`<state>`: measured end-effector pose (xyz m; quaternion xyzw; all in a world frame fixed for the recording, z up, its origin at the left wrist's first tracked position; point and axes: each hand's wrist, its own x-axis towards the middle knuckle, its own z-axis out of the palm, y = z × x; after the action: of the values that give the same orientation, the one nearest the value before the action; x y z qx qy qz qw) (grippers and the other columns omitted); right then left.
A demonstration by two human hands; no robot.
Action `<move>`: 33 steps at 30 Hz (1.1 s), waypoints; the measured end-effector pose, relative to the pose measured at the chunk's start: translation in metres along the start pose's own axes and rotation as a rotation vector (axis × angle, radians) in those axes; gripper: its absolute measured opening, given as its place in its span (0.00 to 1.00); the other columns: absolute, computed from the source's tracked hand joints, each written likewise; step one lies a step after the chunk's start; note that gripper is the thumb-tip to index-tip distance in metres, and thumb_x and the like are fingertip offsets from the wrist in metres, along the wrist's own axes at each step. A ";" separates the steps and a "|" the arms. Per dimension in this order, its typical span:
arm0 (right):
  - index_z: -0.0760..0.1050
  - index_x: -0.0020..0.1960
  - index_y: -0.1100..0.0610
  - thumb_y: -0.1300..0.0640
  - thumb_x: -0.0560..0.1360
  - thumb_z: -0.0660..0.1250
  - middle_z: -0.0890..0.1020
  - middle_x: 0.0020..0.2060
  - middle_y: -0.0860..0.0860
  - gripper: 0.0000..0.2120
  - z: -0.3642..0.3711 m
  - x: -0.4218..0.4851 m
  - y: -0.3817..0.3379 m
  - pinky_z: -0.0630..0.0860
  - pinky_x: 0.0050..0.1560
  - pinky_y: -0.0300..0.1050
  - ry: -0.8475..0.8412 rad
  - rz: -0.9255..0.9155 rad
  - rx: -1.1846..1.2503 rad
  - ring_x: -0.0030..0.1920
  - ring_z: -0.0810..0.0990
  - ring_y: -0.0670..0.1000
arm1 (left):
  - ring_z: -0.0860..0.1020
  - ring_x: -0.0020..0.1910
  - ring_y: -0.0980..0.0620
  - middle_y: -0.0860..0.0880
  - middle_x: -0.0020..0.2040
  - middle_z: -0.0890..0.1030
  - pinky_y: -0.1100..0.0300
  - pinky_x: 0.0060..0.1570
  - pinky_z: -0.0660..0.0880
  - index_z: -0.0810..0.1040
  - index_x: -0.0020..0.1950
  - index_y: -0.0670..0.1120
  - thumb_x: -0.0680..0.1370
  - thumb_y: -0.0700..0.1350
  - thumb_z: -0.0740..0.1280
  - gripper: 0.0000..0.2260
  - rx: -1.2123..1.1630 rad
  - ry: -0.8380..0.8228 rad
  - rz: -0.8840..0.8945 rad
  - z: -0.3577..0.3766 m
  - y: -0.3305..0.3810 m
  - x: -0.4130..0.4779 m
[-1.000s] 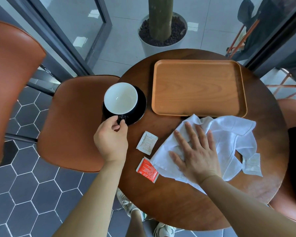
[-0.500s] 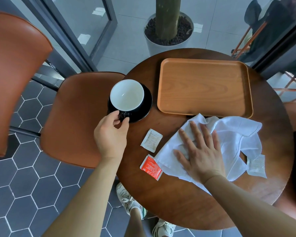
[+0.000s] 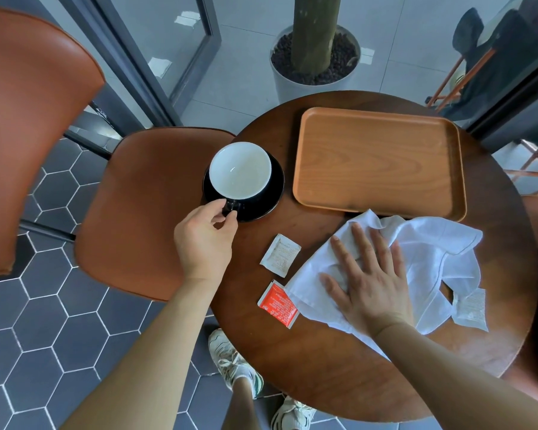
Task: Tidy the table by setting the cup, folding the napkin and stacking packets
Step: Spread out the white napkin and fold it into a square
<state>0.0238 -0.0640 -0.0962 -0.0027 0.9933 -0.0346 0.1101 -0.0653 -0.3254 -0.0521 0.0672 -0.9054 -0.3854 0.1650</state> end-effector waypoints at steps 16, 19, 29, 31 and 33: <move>0.52 0.80 0.40 0.28 0.78 0.42 0.51 0.82 0.50 0.34 0.002 0.000 0.000 0.50 0.77 0.64 0.007 0.002 -0.004 0.81 0.48 0.58 | 0.84 0.41 0.47 0.43 0.45 0.86 0.49 0.42 0.83 0.85 0.55 0.39 0.75 0.38 0.75 0.10 0.026 -0.034 0.082 -0.003 -0.003 0.002; 0.51 0.80 0.40 0.29 0.78 0.42 0.50 0.82 0.49 0.34 0.003 0.000 0.001 0.50 0.77 0.64 0.008 0.002 -0.014 0.81 0.48 0.58 | 0.84 0.41 0.47 0.43 0.45 0.86 0.48 0.41 0.83 0.85 0.55 0.38 0.75 0.39 0.75 0.10 0.019 -0.027 0.086 -0.001 -0.001 -0.001; 0.53 0.80 0.41 0.29 0.78 0.42 0.53 0.81 0.50 0.34 0.004 0.000 0.001 0.52 0.77 0.65 0.025 -0.005 -0.007 0.81 0.50 0.59 | 0.83 0.38 0.47 0.44 0.42 0.85 0.54 0.41 0.81 0.85 0.53 0.38 0.73 0.37 0.76 0.10 -0.015 0.035 0.038 -0.001 -0.007 0.001; 0.53 0.80 0.41 0.29 0.78 0.42 0.53 0.81 0.50 0.34 0.004 0.000 0.001 0.52 0.77 0.65 0.024 -0.003 -0.009 0.81 0.50 0.59 | 0.83 0.39 0.48 0.44 0.42 0.86 0.54 0.41 0.82 0.85 0.53 0.38 0.73 0.37 0.76 0.10 -0.030 0.042 0.016 0.000 -0.007 0.003; 0.52 0.80 0.41 0.29 0.78 0.42 0.52 0.81 0.50 0.34 0.004 0.001 0.002 0.52 0.77 0.65 0.024 -0.004 -0.008 0.81 0.50 0.59 | 0.83 0.38 0.49 0.44 0.42 0.86 0.55 0.41 0.82 0.85 0.53 0.39 0.73 0.38 0.76 0.09 -0.035 0.045 0.017 0.000 -0.008 0.003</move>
<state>0.0239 -0.0626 -0.1001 -0.0046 0.9947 -0.0310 0.0981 -0.0681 -0.3313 -0.0573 0.0650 -0.8951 -0.3982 0.1896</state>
